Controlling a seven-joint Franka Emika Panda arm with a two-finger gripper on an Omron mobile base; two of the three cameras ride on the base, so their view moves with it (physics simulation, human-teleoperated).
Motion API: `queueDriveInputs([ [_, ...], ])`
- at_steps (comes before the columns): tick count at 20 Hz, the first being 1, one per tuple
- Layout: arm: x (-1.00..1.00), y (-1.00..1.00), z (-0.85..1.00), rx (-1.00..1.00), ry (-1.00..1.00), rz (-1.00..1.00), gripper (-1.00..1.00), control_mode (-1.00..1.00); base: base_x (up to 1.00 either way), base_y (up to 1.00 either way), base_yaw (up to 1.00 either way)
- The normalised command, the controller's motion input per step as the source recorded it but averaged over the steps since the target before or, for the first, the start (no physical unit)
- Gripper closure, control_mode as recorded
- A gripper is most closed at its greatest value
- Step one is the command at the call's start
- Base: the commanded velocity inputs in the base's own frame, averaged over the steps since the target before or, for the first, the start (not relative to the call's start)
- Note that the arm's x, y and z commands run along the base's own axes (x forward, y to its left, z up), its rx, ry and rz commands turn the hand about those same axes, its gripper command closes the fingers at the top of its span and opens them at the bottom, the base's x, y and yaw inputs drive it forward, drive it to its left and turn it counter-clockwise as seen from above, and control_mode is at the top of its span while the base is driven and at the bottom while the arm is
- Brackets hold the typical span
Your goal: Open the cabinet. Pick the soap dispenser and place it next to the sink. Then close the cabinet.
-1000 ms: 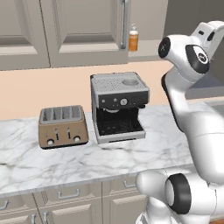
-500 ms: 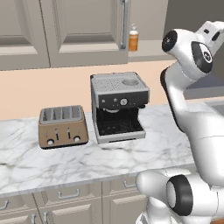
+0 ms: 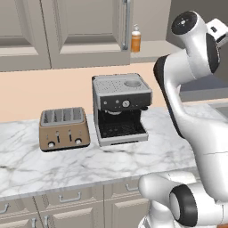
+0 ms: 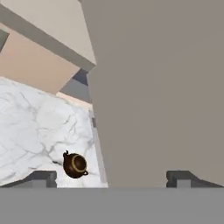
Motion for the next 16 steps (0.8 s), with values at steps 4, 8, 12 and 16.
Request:
queueDriveInputs([
  [4,0.0,0.83,0.0,0.34,-0.14,0.08,-1.0,-1.0,0.0,0.0,0.0],
  [8,-0.04,0.75,-0.02,0.36,-0.21,0.05,-1.0,-1.0,0.0,0.0,0.0],
  [12,0.0,0.54,-0.1,0.33,-0.37,0.06,-1.0,-1.0,0.0,0.0,0.0],
  [16,-0.25,0.24,-0.12,0.34,-0.61,0.04,-1.0,-1.0,0.0,0.0,0.0],
])
